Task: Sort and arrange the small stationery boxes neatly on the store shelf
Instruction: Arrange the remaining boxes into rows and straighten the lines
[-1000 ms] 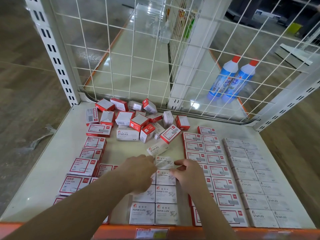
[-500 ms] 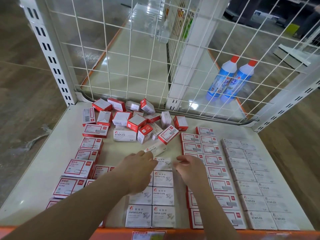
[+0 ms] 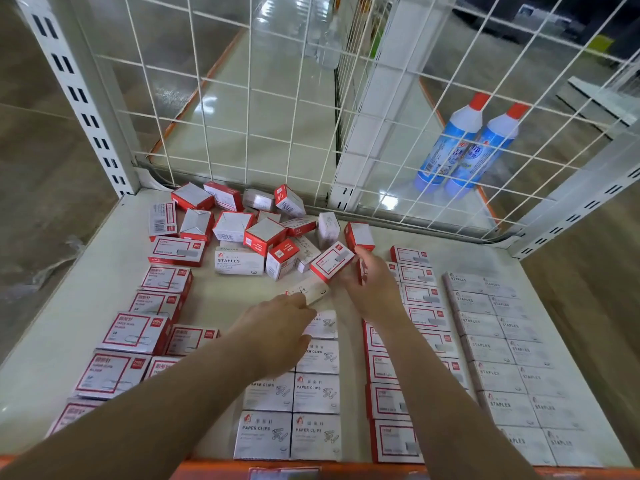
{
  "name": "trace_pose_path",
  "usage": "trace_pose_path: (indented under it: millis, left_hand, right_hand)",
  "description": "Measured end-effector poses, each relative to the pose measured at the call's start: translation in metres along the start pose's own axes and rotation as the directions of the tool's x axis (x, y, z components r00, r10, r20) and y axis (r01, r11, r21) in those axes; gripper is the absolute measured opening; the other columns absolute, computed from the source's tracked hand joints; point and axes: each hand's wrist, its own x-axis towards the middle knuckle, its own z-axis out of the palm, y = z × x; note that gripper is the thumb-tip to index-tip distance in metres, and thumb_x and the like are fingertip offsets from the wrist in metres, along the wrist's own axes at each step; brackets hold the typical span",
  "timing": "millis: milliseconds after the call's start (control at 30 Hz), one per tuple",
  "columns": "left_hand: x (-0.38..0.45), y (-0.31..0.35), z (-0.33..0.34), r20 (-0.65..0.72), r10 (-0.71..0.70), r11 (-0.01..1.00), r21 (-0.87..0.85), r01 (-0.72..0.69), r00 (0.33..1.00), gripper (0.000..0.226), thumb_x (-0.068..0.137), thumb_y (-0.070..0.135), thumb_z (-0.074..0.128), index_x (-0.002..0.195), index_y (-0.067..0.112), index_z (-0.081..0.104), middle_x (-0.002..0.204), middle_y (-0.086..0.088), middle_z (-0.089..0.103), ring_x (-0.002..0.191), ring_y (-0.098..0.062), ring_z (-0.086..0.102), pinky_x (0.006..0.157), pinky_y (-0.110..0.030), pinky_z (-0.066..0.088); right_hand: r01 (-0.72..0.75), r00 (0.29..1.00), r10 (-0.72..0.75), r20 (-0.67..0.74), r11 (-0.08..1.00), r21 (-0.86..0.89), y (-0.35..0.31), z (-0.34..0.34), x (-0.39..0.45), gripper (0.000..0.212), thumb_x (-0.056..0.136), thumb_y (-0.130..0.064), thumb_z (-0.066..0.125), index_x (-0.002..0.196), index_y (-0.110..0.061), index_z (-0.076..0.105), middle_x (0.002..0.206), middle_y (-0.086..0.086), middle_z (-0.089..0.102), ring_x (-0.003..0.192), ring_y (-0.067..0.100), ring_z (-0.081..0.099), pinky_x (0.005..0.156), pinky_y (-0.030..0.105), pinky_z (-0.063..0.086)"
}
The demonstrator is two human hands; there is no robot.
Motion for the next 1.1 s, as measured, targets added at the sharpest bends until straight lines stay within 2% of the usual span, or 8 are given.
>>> trace_pose_path:
  millis: [200,367,567,667,800,867,967,1100]
  left_hand:
    - [0.003,0.001,-0.001,0.032,-0.041,0.998,-0.043,0.043,0.999,0.039,0.095,0.033,0.041,0.131,0.021,0.050,0.124,0.005,0.046,0.114,-0.015,0.046,0.097,-0.035,0.043]
    - [0.002,0.000,-0.002,0.054,-0.072,0.991,-0.113,0.078,0.996,0.040,0.095,0.035,0.041,0.133,0.024,0.048,0.128,0.005,0.045,0.117,-0.015,0.046,0.099,-0.036,0.042]
    - [0.001,0.003,-0.003,0.036,-0.141,0.952,-0.270,0.145,0.989,0.045,0.095,0.034,0.045,0.139,0.027,0.040,0.131,0.005,0.044,0.122,-0.015,0.042,0.098,-0.027,0.036]
    - [-0.002,0.003,-0.005,-0.004,-0.203,0.893,-0.411,0.183,0.979,0.039,0.094,0.030,0.049,0.133,0.025,0.048,0.129,0.003,0.047,0.120,-0.015,0.043,0.095,-0.024,0.034]
    - [0.001,-0.001,-0.008,-0.039,-0.352,0.780,-0.564,0.271,0.935,0.036,0.094,0.026,0.051,0.130,0.020,0.051,0.125,0.002,0.055,0.110,-0.013,0.052,0.092,-0.026,0.044]
    - [0.001,0.000,-0.011,-0.033,-0.425,0.680,-0.671,0.295,0.905,0.033,0.094,0.024,0.051,0.127,0.018,0.053,0.116,0.001,0.059,0.088,-0.012,0.058,0.071,-0.024,0.051]
    - [0.001,0.003,-0.015,-0.037,-0.476,0.555,-0.787,0.268,0.878,0.033,0.094,0.021,0.050,0.127,0.016,0.051,0.099,0.003,0.059,0.060,-0.007,0.048,0.049,-0.020,0.038]
    - [0.002,0.007,-0.018,-0.034,-0.482,0.484,-0.843,0.233,0.876,0.034,0.094,0.020,0.050,0.128,0.016,0.052,0.083,0.012,0.057,0.066,-0.005,0.052,0.056,-0.018,0.042]
  right_hand:
    - [-0.023,0.993,0.019,0.114,0.999,0.026,-0.007,-0.003,0.010,0.040,0.089,-0.017,0.056,0.128,-0.013,0.048,0.116,0.002,0.058,0.112,0.016,0.052,0.085,0.022,0.039]
    - [0.034,0.993,-0.033,0.114,0.999,-0.005,-0.002,-0.005,0.012,0.007,0.083,-0.013,0.062,0.087,-0.019,0.061,0.077,-0.012,0.062,0.074,0.007,0.058,0.058,0.017,0.039]
    - [-0.016,0.973,0.038,0.226,0.995,-0.098,-0.002,-0.010,0.008,0.032,0.083,-0.015,0.064,0.114,-0.018,0.057,0.092,-0.008,0.053,0.087,0.008,0.047,0.079,0.020,0.036]
    - [-0.043,0.980,0.065,0.190,0.992,-0.116,-0.003,-0.011,0.003,0.044,0.081,-0.014,0.065,0.123,-0.016,0.050,0.111,0.000,0.055,0.096,0.011,0.048,0.084,0.023,0.041]
    - [0.012,0.999,-0.012,0.052,1.000,-0.009,-0.010,-0.022,-0.012,0.037,0.078,-0.017,0.070,0.112,-0.015,0.054,0.095,-0.008,0.055,0.083,0.008,0.053,0.066,0.013,0.041]
    - [0.051,0.998,-0.052,0.019,0.998,0.037,-0.013,-0.030,-0.020,0.033,0.078,-0.013,0.070,0.107,-0.016,0.055,0.086,-0.010,0.054,0.073,0.001,0.050,0.060,0.007,0.039]
    - [0.061,0.997,-0.066,0.049,0.993,0.098,-0.015,-0.035,-0.032,0.034,0.076,-0.010,0.072,0.104,-0.019,0.055,0.083,-0.013,0.055,0.076,0.004,0.054,0.065,0.008,0.041]
    - [0.063,0.993,-0.077,0.090,0.986,0.152,-0.015,-0.037,-0.044,0.036,0.074,-0.009,0.074,0.096,-0.028,0.054,0.081,-0.016,0.056,0.076,0.003,0.054,0.069,0.012,0.044]
